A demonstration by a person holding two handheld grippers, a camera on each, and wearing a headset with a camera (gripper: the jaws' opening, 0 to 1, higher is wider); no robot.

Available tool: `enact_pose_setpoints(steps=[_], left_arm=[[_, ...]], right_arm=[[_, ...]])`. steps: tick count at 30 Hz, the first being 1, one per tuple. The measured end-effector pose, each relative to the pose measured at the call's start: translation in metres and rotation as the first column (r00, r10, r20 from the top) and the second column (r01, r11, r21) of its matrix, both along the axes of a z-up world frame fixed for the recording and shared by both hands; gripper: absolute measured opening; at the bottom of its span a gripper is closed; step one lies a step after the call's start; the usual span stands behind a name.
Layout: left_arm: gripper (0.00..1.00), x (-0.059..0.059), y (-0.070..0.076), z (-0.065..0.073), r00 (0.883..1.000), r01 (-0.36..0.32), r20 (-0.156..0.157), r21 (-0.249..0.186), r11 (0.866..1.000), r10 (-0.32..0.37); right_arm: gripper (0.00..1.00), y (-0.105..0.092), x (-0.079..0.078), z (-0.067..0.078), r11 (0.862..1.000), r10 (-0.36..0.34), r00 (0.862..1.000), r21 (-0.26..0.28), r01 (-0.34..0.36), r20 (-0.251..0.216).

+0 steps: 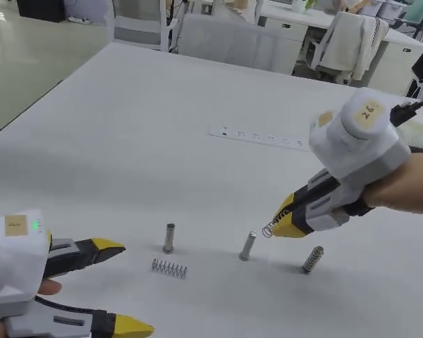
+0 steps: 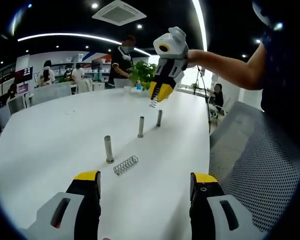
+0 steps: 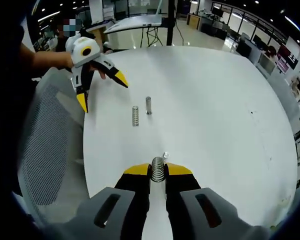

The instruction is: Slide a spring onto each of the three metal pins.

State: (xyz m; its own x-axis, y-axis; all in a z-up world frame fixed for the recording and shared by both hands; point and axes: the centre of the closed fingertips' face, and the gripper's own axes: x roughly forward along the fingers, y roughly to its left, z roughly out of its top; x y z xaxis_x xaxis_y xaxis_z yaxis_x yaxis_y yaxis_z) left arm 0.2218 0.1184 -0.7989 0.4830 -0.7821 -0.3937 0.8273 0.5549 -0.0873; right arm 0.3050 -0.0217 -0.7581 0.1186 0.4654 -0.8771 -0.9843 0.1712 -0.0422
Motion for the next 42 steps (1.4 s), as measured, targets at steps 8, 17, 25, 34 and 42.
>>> enact_pose_setpoints(steps=[8,17,25,34,42], left_arm=[[0.69,0.001,-0.002,-0.001,1.000,0.005,-0.002,-0.001,1.000,-0.005],[0.68,0.001,-0.002,-0.002,1.000,0.006,-0.004,0.001,1.000,-0.006],[0.67,0.002,-0.001,-0.002,1.000,0.005,-0.004,0.000,1.000,-0.005],[0.66,0.001,-0.001,-0.004,1.000,0.005,-0.008,0.000,1.000,-0.005],[0.66,0.001,0.000,-0.004,1.000,0.001,-0.009,-0.001,1.000,-0.001]], right_arm=[[0.09,0.005,0.011,-0.008,0.998,0.026,1.000,-0.048,-0.026,-0.014],[0.09,0.008,0.017,-0.021,0.995,0.047,0.998,-0.087,-0.051,-0.048],[0.09,0.008,0.014,-0.027,0.991,0.057,0.997,-0.117,-0.064,-0.059],[0.09,0.014,0.015,-0.032,0.988,0.068,0.995,-0.132,-0.077,-0.077],[0.09,0.014,0.017,-0.048,0.977,0.080,0.992,-0.187,-0.098,-0.101]])
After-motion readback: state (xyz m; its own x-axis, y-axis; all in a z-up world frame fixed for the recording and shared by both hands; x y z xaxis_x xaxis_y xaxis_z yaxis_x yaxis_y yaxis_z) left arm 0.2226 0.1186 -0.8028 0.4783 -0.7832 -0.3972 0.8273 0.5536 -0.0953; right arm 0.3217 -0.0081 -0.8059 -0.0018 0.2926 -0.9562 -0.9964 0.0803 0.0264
